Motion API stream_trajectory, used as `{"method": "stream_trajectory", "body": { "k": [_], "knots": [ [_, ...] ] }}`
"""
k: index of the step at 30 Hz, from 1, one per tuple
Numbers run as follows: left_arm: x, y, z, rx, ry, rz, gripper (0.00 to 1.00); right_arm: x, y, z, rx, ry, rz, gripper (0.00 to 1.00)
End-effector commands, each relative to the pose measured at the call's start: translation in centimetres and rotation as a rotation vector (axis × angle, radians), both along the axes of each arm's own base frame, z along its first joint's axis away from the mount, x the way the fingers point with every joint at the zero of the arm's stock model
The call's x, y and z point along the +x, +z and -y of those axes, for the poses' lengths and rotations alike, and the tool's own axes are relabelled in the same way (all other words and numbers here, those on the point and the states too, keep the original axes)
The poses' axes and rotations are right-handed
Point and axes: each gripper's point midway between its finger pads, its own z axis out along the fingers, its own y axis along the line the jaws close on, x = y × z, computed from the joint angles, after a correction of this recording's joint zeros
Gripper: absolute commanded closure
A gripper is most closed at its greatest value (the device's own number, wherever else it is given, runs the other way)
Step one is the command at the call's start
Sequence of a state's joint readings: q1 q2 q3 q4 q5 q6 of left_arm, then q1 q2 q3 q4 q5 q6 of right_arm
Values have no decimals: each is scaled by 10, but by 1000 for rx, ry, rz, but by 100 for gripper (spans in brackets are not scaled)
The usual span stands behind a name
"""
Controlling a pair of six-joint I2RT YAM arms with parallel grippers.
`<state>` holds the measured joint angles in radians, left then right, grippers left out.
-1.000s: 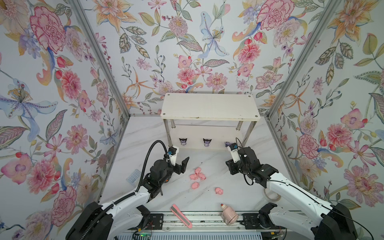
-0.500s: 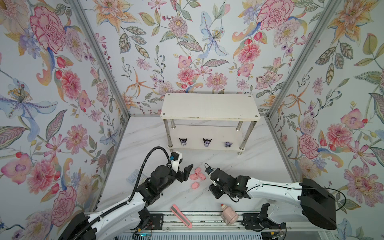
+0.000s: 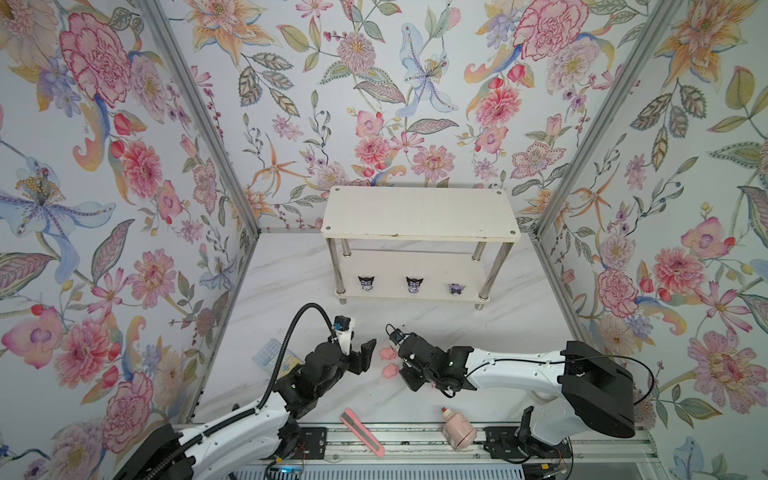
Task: Place and organize the plastic toys onto the shelf
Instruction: 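Withdraw the right gripper from the shelf down toward the pink pigs, then open the right gripper and lower it around a pink pig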
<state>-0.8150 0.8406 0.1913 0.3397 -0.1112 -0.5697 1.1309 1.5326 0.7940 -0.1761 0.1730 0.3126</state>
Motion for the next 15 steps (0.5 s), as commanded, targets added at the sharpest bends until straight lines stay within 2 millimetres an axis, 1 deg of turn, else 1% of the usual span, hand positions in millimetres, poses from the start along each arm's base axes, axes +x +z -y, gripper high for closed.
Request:
{"method": "stream_trajectory", "body": {
  "k": [1, 4, 6, 9, 15],
  "knots": [
    [2, -9, -5, -12, 42, 3, 24, 20, 9, -8, 42, -26, 33, 100],
    [-2, -20, -1, -43, 19, -18, 24, 29, 10, -13, 90, -22, 9, 100],
    [-4, -27, -1, -41, 17, -34, 24, 36, 5, -11, 88, -44, -7, 100],
    [-4, -30, -1, -31, 15, -43, 24, 48, -6, 0, 67, -93, -25, 100],
    [-1, -23, -1, -38, 23, -22, 24, 66, -19, 30, 70, -199, -54, 100]
  ]
}}
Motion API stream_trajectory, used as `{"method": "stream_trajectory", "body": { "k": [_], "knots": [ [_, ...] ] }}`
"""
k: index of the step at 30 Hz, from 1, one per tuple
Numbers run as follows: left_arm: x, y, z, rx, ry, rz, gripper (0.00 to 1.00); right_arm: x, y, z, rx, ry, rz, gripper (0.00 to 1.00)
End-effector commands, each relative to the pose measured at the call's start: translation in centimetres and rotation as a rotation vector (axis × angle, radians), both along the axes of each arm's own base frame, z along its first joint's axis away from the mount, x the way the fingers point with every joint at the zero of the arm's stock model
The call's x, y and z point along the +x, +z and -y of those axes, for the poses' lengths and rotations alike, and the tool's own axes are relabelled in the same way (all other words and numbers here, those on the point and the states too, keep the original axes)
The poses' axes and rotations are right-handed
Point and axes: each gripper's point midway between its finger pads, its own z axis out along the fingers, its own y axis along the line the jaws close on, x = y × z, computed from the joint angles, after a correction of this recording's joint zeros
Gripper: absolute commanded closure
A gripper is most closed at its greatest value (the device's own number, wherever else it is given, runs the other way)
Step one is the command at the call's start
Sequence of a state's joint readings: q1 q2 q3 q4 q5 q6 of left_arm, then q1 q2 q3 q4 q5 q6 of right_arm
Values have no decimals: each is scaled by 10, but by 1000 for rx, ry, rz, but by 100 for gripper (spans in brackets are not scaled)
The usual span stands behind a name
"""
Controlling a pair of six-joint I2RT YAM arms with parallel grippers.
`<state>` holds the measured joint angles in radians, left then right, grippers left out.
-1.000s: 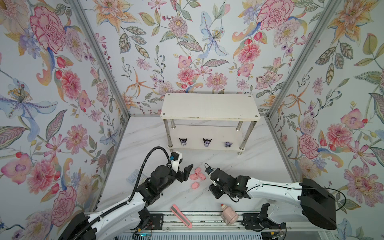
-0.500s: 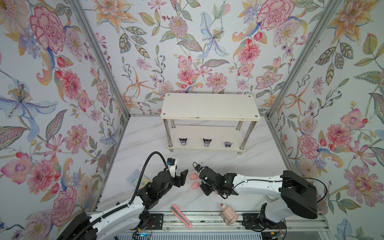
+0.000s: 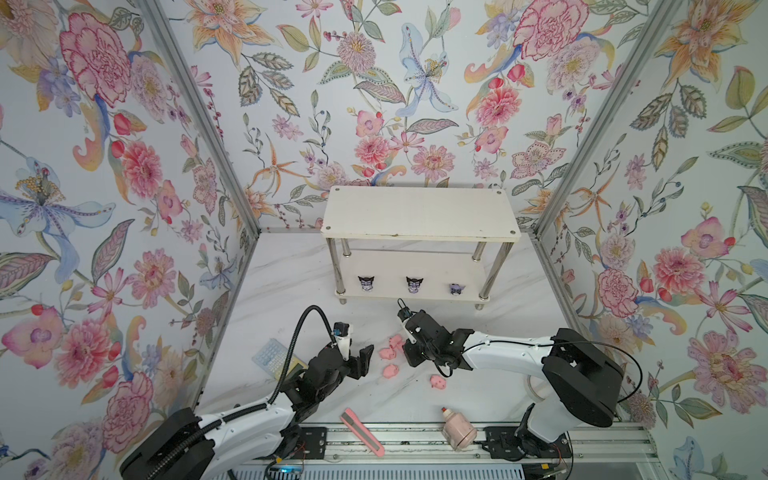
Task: Place and organize the plastic toys onto the shelf
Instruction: 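Open the right gripper and lower it around a pink pig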
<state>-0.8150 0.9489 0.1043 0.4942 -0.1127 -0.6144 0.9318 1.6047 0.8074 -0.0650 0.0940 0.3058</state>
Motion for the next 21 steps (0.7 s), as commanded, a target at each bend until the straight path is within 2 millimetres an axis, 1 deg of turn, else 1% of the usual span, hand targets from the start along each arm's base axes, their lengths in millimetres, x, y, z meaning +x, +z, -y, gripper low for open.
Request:
{"method": "stream_trajectory", "body": {
  "k": [1, 4, 7, 9, 11, 12, 13, 14, 15, 17, 18, 19, 21],
  "knots": [
    [2, 11, 4, -36, 3, 26, 24, 7, -13, 21, 2, -69, -35, 100],
    [0, 8, 3, -40, 7, 13, 24, 14, -13, 33, 46, -107, -58, 100],
    [0, 7, 2, -44, 9, 6, 24, 20, -5, 44, 71, -129, -38, 100],
    [0, 8, 1, -47, 16, 4, 24, 19, 6, 43, 101, -110, -9, 98],
    [0, 12, 1, -57, 21, 6, 24, 14, 17, 38, 147, -57, 21, 93],
    [0, 12, 0, -66, 27, 3, 24, 9, 22, 36, 165, -27, 33, 88],
    [0, 13, -1, -73, 34, 0, 25, 6, 25, 34, 174, -2, 46, 80],
    [-1, 12, -3, -83, 44, -9, 25, 1, 27, 33, 173, 24, 59, 71],
    [-2, 12, -5, -96, 55, -17, 25, -2, 27, 33, 166, 50, 73, 61],
    [-6, 10, -8, -131, 70, -39, 26, -11, 24, 32, 139, 98, 95, 48],
    [-8, 8, -9, -154, 77, -47, 26, -15, 21, 31, 123, 119, 107, 43],
    [-10, 7, -10, -169, 83, -51, 26, -17, 17, 31, 112, 132, 113, 40],
    [-15, 3, -12, -185, 89, -49, 26, -21, 8, 32, 92, 146, 106, 37]
  ]
}}
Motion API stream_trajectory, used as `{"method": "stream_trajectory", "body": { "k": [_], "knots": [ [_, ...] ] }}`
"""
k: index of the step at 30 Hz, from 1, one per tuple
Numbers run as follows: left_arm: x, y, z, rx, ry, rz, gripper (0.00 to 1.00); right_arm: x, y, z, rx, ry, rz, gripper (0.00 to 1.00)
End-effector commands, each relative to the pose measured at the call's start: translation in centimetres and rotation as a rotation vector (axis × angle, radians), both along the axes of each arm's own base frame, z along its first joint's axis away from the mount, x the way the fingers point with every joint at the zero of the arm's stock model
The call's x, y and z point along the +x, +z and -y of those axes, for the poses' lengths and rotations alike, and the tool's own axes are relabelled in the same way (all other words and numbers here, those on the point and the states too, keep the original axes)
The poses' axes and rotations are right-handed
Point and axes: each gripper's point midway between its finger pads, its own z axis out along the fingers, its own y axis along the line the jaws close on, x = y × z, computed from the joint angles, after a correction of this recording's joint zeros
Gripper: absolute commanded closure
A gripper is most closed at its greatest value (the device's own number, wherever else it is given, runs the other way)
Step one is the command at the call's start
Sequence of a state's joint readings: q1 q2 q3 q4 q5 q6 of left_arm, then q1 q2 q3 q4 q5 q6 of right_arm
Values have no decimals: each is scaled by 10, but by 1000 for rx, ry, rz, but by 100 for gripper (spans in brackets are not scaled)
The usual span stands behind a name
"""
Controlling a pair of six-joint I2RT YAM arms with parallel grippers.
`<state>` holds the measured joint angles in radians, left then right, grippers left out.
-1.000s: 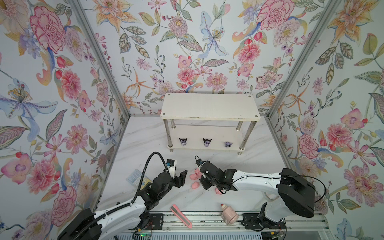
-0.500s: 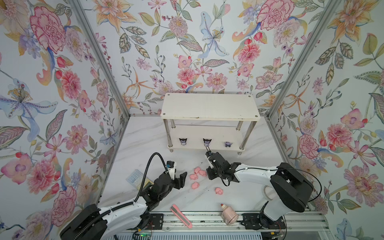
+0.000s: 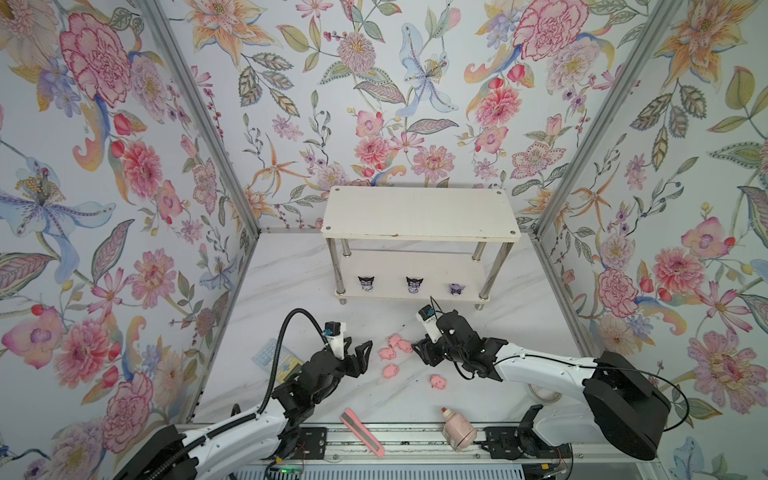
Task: Place and organize the plastic toys onto the shelf
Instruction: 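Open the right gripper and lower it around a pink pig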
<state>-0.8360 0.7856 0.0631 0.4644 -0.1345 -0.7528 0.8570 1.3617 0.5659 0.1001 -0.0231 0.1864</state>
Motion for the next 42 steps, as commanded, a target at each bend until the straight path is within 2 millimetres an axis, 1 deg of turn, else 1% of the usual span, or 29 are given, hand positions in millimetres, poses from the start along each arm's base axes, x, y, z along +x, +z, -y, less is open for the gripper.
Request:
{"method": "stream_trajectory", "body": {
  "k": [1, 4, 7, 11, 15, 20, 23, 27, 33, 36, 38, 40, 42],
  "knots": [
    [-9, -18, -9, -12, 37, -50, 27, -8, -18, 2, -51, 55, 12, 37],
    [-10, -26, -13, 29, 47, -59, 26, -9, -30, -2, -73, 72, -13, 37],
    [-9, -27, -12, 38, 46, -53, 26, -10, -36, -13, -82, 93, -23, 37],
    [-5, -26, -8, 59, 37, -42, 26, -6, -34, -34, -74, 116, 0, 38],
    [-5, -32, -1, 70, 16, -57, 25, 0, -25, -53, -35, 134, 16, 37],
    [-5, -42, 5, 100, -12, -76, 25, 6, -15, -62, -16, 142, 37, 39],
    [-5, -47, 12, 113, -43, -86, 25, 10, -17, -59, -25, 121, 40, 43],
    [-5, -50, 21, 119, -78, -96, 24, 13, -21, -54, -41, 81, 34, 51],
    [-1, -52, 36, 130, -129, -99, 24, 11, -30, -47, -72, 62, 27, 56],
    [-5, -53, 47, 88, -173, -109, 24, 8, -35, -43, -73, 49, 9, 65],
    [-7, -54, 55, 73, -203, -122, 24, 7, -37, -38, -76, 25, 11, 73],
    [-8, -54, 61, 76, -222, -120, 1, 8, -38, -32, -81, 5, 11, 77],
    [-8, -52, 67, 80, -241, -113, 1, 8, -38, -26, -97, -11, 14, 79]
  ]
}}
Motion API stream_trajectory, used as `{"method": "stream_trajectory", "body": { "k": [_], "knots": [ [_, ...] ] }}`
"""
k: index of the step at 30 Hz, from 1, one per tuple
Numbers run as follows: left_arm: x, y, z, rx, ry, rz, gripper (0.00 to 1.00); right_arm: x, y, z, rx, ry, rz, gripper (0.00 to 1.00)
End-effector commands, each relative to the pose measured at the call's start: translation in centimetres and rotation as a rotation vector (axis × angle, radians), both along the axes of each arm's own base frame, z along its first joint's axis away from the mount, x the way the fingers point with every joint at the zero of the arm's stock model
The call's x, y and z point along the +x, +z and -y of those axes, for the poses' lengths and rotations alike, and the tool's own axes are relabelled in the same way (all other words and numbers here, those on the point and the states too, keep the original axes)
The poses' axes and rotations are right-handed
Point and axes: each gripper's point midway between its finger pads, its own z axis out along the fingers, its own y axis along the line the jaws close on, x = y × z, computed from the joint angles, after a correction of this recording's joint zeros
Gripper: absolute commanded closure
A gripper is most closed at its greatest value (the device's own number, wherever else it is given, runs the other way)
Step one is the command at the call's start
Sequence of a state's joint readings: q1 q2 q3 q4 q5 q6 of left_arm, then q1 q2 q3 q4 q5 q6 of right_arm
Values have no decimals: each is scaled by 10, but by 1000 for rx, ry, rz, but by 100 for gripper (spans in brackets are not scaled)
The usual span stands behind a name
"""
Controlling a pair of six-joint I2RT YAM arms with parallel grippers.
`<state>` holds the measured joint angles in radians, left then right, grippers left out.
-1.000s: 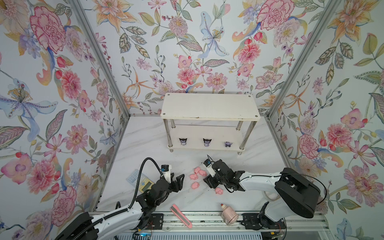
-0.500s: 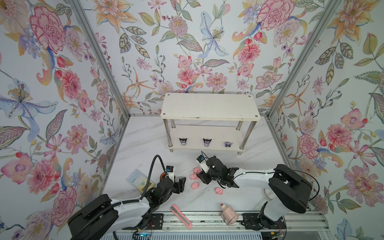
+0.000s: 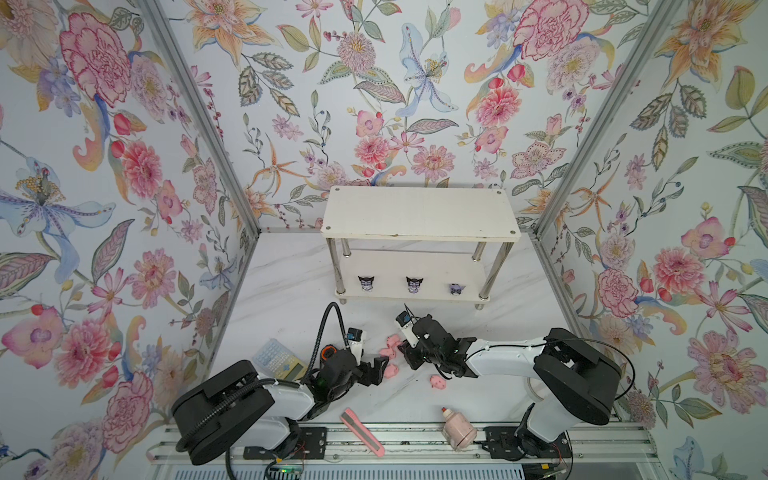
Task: Place and organize the plastic toys onto the shelf
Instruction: 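Open the right gripper and lower it around a pink pig, then close the right gripper on the pink pig while the left gripper shifts slightly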
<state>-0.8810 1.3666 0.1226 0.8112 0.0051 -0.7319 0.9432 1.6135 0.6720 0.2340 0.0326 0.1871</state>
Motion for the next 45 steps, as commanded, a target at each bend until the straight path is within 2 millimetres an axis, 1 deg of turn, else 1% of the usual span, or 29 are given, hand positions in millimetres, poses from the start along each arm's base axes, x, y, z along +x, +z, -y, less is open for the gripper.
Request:
{"method": "stream_trajectory", "body": {
  "k": [1, 3, 6, 9, 11, 13, 14, 15, 16, 18, 20, 21, 22, 23, 26, 29, 31, 32, 34, 36, 37, 39, 40, 42, 43, 44, 45],
  "knots": [
    [-1, 13, 20, -32, -62, 30, 1, 0, -11, 25, -76, -71, 1, 79],
    [2, 15, 21, -18, -56, 45, 1, 4, -9, 35, -94, -111, 15, 81],
    [2, 12, 17, 16, -38, 49, 1, 10, -8, 54, -113, -195, 20, 82],
    [3, 19, 13, 27, -11, 78, 1, 16, -12, 76, -118, -295, -16, 83],
    [5, 26, 6, 50, 35, 111, 1, 18, -14, 88, -105, -362, -51, 83],
    [7, 32, -5, 78, 84, 136, 1, 18, -16, 96, -87, -415, -79, 82],
    [9, 36, -11, 88, 113, 151, 1, 18, -16, 99, -81, -438, -87, 80],
    [11, 43, -16, 88, 146, 171, 1, 18, -17, 101, -77, -458, -93, 76],
    [13, 52, -21, 77, 178, 195, 1, 18, -18, 103, -74, -476, -93, 70],
    [11, 60, -33, 57, 219, 224, 1, 20, -17, 106, -74, -496, -87, 60],
    [9, 66, -44, 41, 253, 247, 1, 22, -14, 109, -80, -508, -75, 46],
    [8, 71, -50, 34, 274, 263, 1, 23, -12, 111, -83, -516, -68, 41],
    [8, 80, -56, 21, 294, 283, 1, 25, -8, 114, -83, -525, -57, 39],
    [8, 84, -62, 22, 311, 297, 1, 27, -5, 118, -83, -534, -46, 38],
    [8, 103, -79, 8, 366, 352, 1, 31, 12, 131, -65, -571, 10, 31],
    [8, 125, -93, 15, 409, 421, 1, 33, 36, 149, -45, -612, 88, 23],
    [8, 137, -100, 23, 430, 462, 1, 32, 56, 164, -43, -644, 150, 17],
    [8, 141, -103, 24, 442, 475, 1, 31, 64, 171, -43, -657, 173, 0],
    [8, 151, -103, 15, 440, 501, 1, 28, 80, 186, -45, -682, 219, 1],
    [7, 161, -97, -8, 409, 530, 1, 25, 96, 200, -35, -710, 263, 1],
    [6, 167, -93, -25, 384, 561, 1, 23, 103, 207, -27, -728, 280, 1],
    [4, 174, -91, -53, 373, 596, 1, 20, 115, 218, 5, -758, 308, 1],
    [4, 179, -94, -84, 392, 609, 1, 19, 120, 222, 28, -764, 319, 1],
    [0, 185, -97, -141, 394, 645, 1, 16, 128, 223, 76, -729, 325, 1],
    [-3, 189, -94, -164, 365, 678, 1, 14, 131, 222, 107, -716, 323, 1],
    [-6, 193, -92, -182, 343, 702, 1, 16, 133, 229, 121, -736, 323, 1],
    [-7, 197, -93, -197, 345, 713, 1, 15, 133, 228, 134, -716, 317, 1]
  ]
}}
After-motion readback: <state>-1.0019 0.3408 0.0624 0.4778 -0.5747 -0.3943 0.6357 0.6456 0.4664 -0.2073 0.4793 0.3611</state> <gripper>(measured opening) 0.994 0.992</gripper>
